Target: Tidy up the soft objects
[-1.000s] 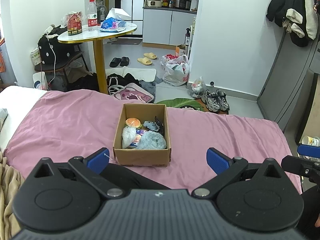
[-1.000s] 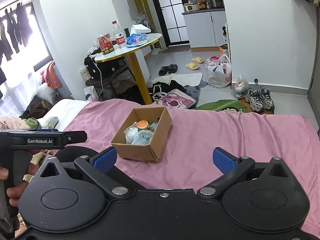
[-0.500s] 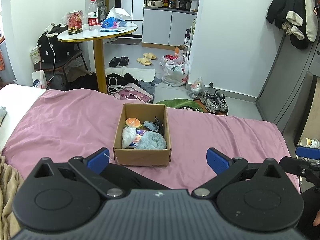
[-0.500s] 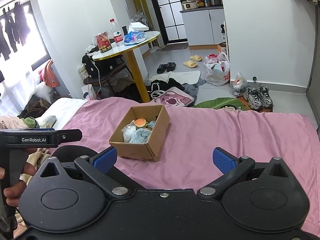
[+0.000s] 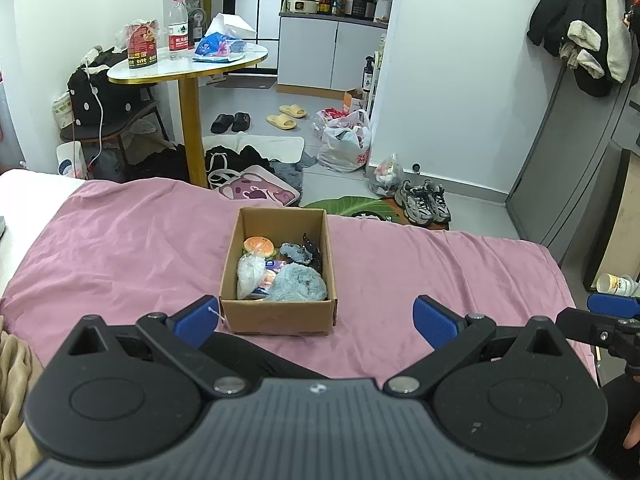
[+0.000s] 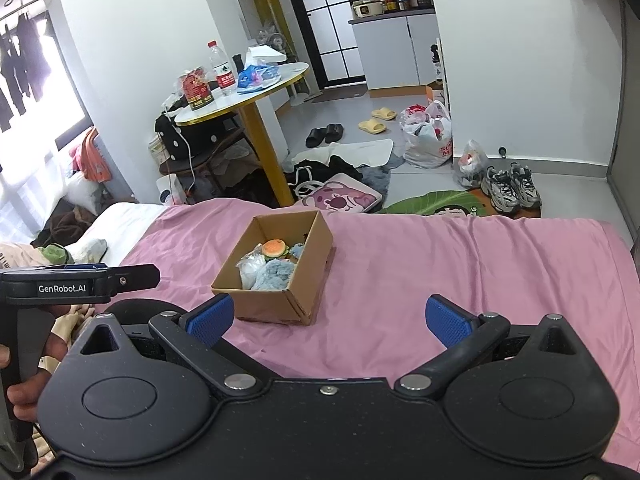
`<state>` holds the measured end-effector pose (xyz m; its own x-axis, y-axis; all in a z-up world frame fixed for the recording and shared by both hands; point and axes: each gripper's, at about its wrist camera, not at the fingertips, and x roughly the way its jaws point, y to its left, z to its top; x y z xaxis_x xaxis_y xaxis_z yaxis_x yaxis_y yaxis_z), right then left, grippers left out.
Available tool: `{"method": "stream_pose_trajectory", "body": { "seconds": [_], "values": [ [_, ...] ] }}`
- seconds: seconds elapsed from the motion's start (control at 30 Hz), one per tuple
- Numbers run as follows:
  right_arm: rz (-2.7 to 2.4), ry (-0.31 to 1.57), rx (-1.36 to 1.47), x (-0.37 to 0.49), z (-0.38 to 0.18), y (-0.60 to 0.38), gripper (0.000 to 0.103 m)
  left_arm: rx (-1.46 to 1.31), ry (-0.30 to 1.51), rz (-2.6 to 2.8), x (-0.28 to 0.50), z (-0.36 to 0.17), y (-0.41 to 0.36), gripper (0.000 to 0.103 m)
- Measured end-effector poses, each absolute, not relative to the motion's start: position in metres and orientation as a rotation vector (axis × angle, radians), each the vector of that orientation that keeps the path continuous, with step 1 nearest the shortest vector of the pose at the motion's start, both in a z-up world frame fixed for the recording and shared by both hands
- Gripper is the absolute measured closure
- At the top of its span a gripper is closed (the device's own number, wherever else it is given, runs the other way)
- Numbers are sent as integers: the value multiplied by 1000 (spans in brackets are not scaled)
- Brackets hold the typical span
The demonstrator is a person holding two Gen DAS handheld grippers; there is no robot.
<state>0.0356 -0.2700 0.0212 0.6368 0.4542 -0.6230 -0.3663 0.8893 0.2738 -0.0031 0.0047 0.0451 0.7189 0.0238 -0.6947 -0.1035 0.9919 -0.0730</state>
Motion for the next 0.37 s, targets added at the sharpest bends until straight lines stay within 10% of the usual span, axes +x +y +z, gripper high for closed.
{"method": "stream_pose_trajectory", "body": {
  "seconds": [0.37],
  "values": [
    [439,750,135,39,18,-271,0,-98,765,47,3,39,3,1]
  ]
}}
